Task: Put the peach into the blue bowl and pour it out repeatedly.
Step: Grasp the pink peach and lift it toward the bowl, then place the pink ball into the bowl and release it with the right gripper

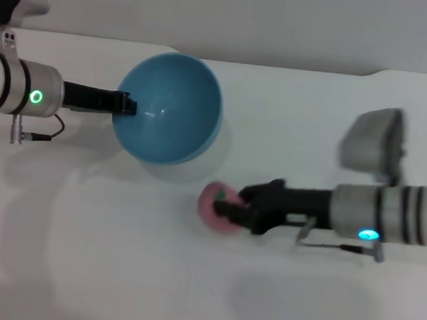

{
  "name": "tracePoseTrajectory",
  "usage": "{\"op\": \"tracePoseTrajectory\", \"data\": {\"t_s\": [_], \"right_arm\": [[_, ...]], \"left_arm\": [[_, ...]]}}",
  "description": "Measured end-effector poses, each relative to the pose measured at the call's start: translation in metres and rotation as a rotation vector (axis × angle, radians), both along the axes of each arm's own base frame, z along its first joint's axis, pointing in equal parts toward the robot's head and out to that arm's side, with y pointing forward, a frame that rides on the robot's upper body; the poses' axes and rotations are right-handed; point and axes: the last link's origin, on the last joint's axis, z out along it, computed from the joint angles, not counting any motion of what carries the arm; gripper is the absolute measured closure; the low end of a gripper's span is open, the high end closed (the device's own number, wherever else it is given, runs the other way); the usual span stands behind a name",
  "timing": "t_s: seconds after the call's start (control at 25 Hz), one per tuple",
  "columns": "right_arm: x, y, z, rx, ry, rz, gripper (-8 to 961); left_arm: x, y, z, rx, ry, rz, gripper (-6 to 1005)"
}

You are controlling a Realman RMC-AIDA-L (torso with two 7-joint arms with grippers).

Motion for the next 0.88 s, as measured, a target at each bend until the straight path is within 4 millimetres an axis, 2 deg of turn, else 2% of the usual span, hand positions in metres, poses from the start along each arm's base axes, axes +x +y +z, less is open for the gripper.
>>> {"op": "tracePoseTrajectory", "data": {"t_s": [0.2, 0.28, 0.32, 0.44, 0.52, 0.68, 0.76, 0.8, 0.88], "right_arm": [[0.030, -0.001, 0.046, 0.148, 0.171, -0.076, 701], [0.045, -0.005, 0.071, 0.232, 0.236, -0.101, 721], [0.045, -0.005, 0.071, 0.232, 0.236, -0.101, 737], [0.051, -0.008, 0.098, 0.300, 0.290, -0.062, 777], [0.046, -0.011, 0.115, 0.297, 0.314, 0.021, 796], [0.027, -0.013, 0.134, 0.233, 0.314, 0.160, 827], [0.017, -0.009, 0.136, 0.195, 0.285, 0.195, 838], [0.011, -0.007, 0.134, 0.171, 0.259, 0.211, 844], [0.001, -0.004, 0.128, 0.140, 0.206, 0.251, 854]], "left_arm": [[0.007, 0.000, -0.007, -0.057, 0.041, -0.027, 1000], [0.010, 0.000, -0.009, -0.082, 0.061, -0.037, 1000], [0.011, 0.000, -0.011, -0.100, 0.071, -0.040, 1000], [0.019, -0.002, -0.019, -0.160, 0.088, -0.057, 999], [0.028, -0.004, -0.027, -0.213, 0.095, -0.082, 999], [0.051, -0.008, -0.048, -0.318, 0.141, -0.151, 999], [0.055, -0.009, -0.053, -0.336, 0.151, -0.161, 999], [0.067, -0.012, -0.064, -0.379, 0.177, -0.190, 999], [0.078, -0.014, -0.074, -0.413, 0.193, -0.212, 1000]]}}
